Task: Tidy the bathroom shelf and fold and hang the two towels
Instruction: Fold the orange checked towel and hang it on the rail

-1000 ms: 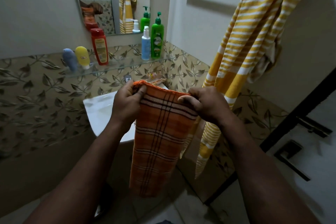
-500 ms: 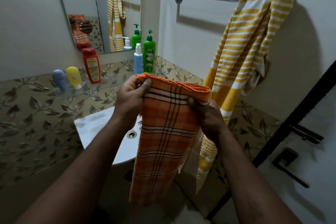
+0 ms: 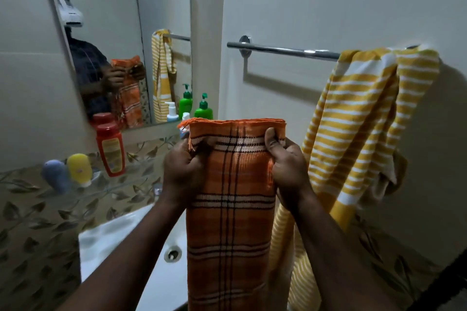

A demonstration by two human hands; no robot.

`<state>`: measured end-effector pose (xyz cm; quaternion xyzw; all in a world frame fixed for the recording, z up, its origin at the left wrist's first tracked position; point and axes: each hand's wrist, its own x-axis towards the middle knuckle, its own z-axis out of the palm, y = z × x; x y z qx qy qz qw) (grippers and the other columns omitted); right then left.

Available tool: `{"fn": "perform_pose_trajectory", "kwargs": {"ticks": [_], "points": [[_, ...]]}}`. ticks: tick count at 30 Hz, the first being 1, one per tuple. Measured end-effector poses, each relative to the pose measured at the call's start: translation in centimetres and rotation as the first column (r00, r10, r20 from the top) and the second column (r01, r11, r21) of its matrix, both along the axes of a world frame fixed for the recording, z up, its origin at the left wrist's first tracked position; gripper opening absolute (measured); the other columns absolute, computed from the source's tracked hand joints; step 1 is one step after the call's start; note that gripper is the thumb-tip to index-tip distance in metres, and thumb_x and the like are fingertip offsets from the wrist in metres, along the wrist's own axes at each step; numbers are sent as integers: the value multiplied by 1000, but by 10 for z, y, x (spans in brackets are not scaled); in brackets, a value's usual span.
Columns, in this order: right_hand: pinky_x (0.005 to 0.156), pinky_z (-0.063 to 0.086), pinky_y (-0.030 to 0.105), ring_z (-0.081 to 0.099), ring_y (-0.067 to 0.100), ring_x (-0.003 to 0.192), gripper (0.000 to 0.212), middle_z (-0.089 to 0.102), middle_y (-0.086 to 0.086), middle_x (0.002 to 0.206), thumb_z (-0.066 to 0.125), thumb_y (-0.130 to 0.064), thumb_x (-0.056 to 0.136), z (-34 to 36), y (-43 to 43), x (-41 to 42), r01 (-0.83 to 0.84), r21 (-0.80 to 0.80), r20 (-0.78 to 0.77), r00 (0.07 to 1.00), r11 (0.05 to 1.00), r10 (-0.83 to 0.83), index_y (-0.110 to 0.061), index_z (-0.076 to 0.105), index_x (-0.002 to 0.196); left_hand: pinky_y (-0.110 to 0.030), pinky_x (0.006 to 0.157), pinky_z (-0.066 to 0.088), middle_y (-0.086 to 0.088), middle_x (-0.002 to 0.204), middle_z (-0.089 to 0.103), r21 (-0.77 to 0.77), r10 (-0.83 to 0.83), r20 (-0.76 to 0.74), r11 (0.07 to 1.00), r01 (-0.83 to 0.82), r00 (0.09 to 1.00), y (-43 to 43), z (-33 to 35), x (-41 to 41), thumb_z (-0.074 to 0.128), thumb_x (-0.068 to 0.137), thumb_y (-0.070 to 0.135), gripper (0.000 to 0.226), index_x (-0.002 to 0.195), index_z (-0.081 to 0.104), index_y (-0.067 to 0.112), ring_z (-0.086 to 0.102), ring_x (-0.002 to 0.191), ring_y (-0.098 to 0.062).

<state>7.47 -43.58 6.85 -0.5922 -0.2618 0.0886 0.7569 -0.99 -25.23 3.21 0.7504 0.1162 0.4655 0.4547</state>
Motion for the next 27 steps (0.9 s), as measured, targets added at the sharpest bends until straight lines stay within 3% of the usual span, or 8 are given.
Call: {"fn": "perform_pose_trajectory", "kwargs": {"ticks": [5, 9, 12, 15, 18, 21, 23, 27], "points": [[88, 62, 50, 77, 29, 92, 40, 79, 12, 98, 51, -44, 104, 23, 9, 39, 67, -2, 58, 996, 998, -67, -9, 71, 102, -31, 48, 33, 6, 51, 45, -29, 79, 121, 997, -76, 989, 1, 19, 47, 47, 92, 71, 56, 62, 48, 25, 42, 45, -15], [89, 60, 59, 76, 32, 90, 44, 79, 16, 97, 57, -53, 95, 50, 20, 68, 187, 32, 131, 973, 982, -190, -12, 73, 97, -43, 45, 39, 4, 52, 45, 77, 20, 164, 996, -33, 986, 19, 51, 84, 46, 94, 73, 49, 64, 55, 35, 45, 47, -25], [81, 61, 58, 76, 30, 83, 48, 78, 10, 89, 56, -60, 91, 72, 29, 83, 363, 5, 277, 895, 932, -350, -15, 72, 92, -46, 45, 40, 1, 52, 51, 138, -114, 178, 986, 90, 977, 38, 80, 106, 50, 91, 68, 47, 65, 58, 31, 49, 47, -21], [68, 57, 43, 70, 18, 70, 42, 72, 1, 73, 58, -55, 98, 97, 44, 94, 597, 33, 510, 679, 801, -527, -16, 67, 85, -47, 46, 41, -7, 56, 57, 198, -210, 172, 965, 175, 962, 59, 114, 129, 51, 89, 66, 42, 69, 63, 31, 51, 48, -25], [58, 36, 29, 57, 14, 59, 31, 59, -12, 62, 61, -48, 100, 128, 68, 106, 767, 147, 705, 362, 624, -610, -23, 63, 83, -48, 52, 46, -6, 60, 63, 222, -212, 156, 959, 175, 965, 85, 151, 158, 56, 91, 62, 45, 73, 66, 22, 58, 53, -26], [55, 35, 28, 63, 24, 59, 38, 66, 1, 66, 62, -50, 100, 156, 92, 127, 850, 193, 813, 141, 490, -565, -13, 66, 90, -41, 61, 57, 0, 73, 76, 124, -321, 156, 945, 304, 934, 107, 180, 188, 67, 94, 57, 39, 90, 76, 19, 71, 67, -16], [56, 39, 30, 67, 33, 63, 40, 69, 8, 70, 65, -50, 99, 167, 102, 141, 913, 151, 850, 76, 378, -522, -11, 66, 91, -34, 67, 59, 4, 80, 79, 73, -391, 135, 920, 384, 910, 118, 188, 206, 71, 95, 48, 27, 95, 79, 21, 74, 73, -9], [60, 40, 31, 71, 37, 70, 41, 73, 15, 76, 72, -51, 94, 187, 113, 151, 972, 103, 911, -8, 210, -412, -10, 70, 91, -54, 81, 63, 0, 89, 81, -3, -532, 129, 843, 537, 837, 136, 196, 240, 77, 91, 44, 24, 100, 78, 23, 79, 83, -24]]}}
